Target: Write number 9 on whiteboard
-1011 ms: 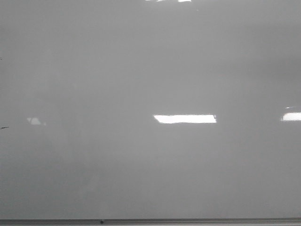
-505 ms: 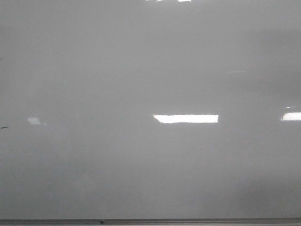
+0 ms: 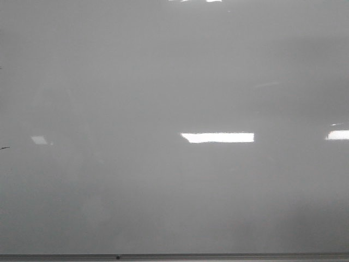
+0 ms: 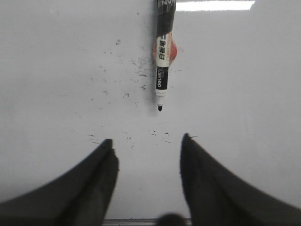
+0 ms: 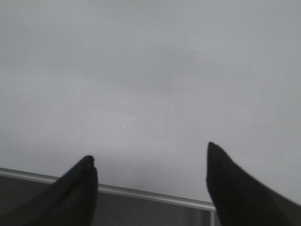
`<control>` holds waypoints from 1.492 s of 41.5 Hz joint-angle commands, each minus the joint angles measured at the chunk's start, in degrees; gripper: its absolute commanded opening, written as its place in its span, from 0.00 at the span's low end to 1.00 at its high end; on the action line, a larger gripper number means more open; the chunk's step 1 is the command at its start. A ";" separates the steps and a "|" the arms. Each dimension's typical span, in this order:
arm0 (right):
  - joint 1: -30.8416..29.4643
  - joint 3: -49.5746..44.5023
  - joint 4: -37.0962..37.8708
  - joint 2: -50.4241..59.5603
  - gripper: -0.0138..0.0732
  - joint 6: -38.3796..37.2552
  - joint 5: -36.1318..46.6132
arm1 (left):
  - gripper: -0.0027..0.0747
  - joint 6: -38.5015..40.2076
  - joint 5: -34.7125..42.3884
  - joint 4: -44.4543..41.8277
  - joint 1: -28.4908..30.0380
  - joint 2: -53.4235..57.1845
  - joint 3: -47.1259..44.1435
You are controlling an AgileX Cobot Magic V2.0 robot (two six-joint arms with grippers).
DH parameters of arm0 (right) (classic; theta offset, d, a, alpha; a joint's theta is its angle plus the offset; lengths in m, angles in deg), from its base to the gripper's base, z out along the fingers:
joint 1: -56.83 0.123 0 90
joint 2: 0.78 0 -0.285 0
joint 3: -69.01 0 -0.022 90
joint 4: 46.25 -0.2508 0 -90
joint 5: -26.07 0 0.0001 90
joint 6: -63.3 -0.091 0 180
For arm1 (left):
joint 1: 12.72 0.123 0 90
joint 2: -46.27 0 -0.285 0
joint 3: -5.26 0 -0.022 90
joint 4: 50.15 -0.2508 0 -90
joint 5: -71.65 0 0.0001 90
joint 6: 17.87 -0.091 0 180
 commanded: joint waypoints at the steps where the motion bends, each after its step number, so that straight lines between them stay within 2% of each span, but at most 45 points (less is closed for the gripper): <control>1: 0.18 1.97 0.65 -0.15 0.80 0.63 3.55 | 0.72 0.33 7.31 0.21 0.03 -3.89 1.72; 13: 0.18 1.97 0.65 -0.15 0.80 0.63 3.93 | 0.73 0.33 9.27 1.06 0.03 -18.72 7.29; 27: 0.18 1.97 0.65 -0.15 0.80 0.63 3.93 | 0.63 0.33 18.37 1.06 0.03 -33.96 12.92; 35: 0.18 1.97 0.65 -0.15 0.80 0.63 3.93 | 0.55 0.33 20.83 1.06 0.03 -40.08 14.50; 43: 0.18 1.97 0.65 -0.15 0.80 0.63 3.93 | 0.45 0.33 26.06 1.06 0.03 -44.53 14.76; 55: 0.18 1.97 0.65 -0.15 0.80 0.63 3.93 | 0.14 0.33 26.45 1.06 0.03 -44.88 14.76; 62: 0.18 1.97 0.65 -0.15 0.80 0.63 4.63 | 0.01 0.00 24.01 1.06 0.03 -43.94 15.05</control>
